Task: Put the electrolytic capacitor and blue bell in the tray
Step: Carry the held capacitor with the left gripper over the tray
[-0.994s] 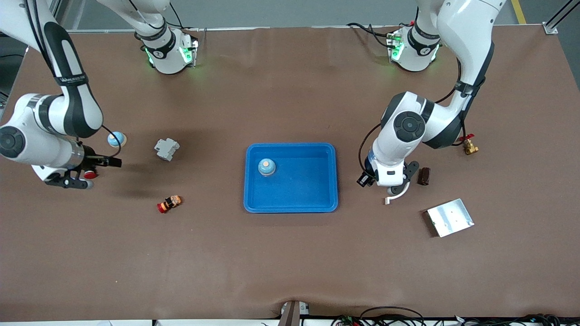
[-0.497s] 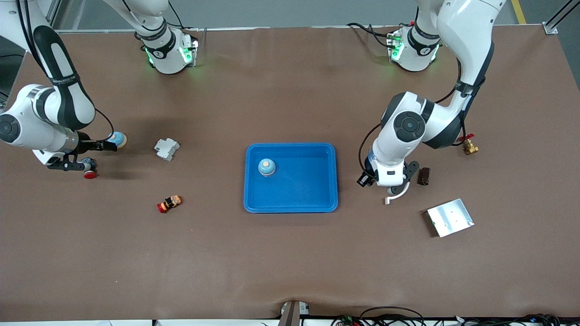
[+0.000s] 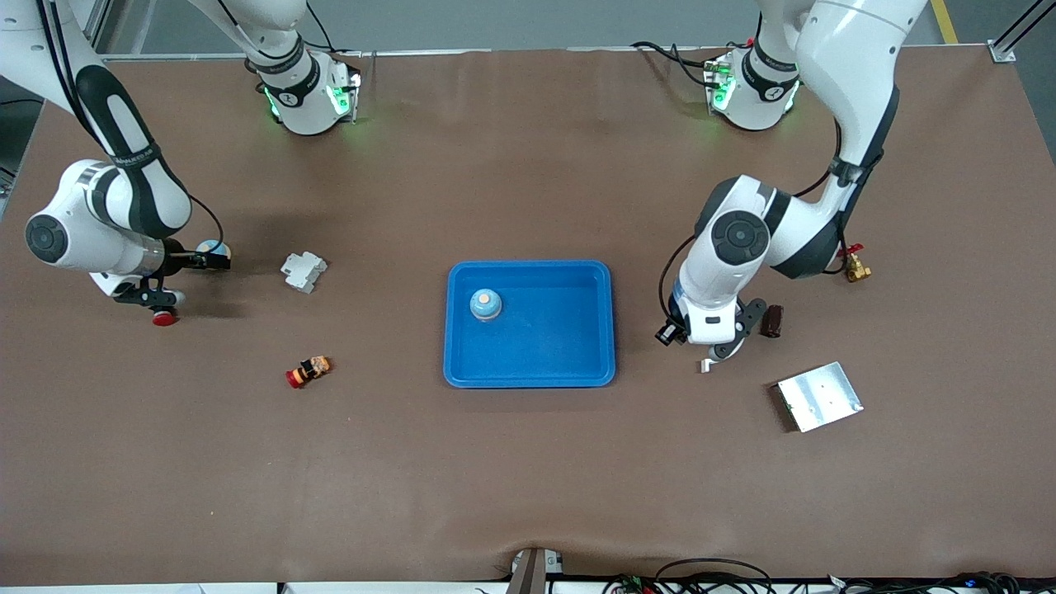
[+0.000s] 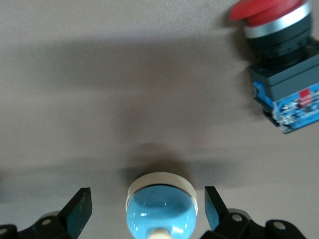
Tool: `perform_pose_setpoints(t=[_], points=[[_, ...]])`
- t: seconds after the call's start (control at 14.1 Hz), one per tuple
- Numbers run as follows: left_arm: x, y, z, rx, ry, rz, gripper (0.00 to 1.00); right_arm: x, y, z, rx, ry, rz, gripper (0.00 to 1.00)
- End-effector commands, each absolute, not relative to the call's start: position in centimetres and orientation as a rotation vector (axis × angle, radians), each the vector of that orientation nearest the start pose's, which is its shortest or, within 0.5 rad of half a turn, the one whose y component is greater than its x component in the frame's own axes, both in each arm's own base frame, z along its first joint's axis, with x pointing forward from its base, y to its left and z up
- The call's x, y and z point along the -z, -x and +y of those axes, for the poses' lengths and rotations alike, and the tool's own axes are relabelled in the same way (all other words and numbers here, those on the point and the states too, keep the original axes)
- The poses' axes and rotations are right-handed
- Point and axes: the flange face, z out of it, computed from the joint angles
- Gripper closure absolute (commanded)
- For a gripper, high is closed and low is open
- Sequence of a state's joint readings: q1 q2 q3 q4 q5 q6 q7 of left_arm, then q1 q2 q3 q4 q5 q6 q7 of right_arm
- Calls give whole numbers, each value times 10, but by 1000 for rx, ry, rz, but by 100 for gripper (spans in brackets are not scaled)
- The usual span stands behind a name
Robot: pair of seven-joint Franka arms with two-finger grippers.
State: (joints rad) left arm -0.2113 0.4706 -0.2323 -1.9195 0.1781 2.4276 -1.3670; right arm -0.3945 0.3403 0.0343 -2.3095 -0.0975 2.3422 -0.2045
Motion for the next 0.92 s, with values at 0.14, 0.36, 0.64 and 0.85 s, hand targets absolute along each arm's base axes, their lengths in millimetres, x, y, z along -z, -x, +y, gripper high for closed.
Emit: perform_pose_setpoints(t=[0.14,0.36,0.64,0.85], points=[[-223,-538,-262,156,3053,-1262,100,-171,-448,-171,-495,3058,103,0],[-223,-539,-262,159,3054,-1260,100,-171,-447,-168,-508,3056,91,0],[-251,-544,-262,203,3040,-1300,100,-165,-446,-168,-517,3054,86,0],[-275,-548,-272,168,2989,-1332,100,-164,-444,-170,-522,3052,93,0]])
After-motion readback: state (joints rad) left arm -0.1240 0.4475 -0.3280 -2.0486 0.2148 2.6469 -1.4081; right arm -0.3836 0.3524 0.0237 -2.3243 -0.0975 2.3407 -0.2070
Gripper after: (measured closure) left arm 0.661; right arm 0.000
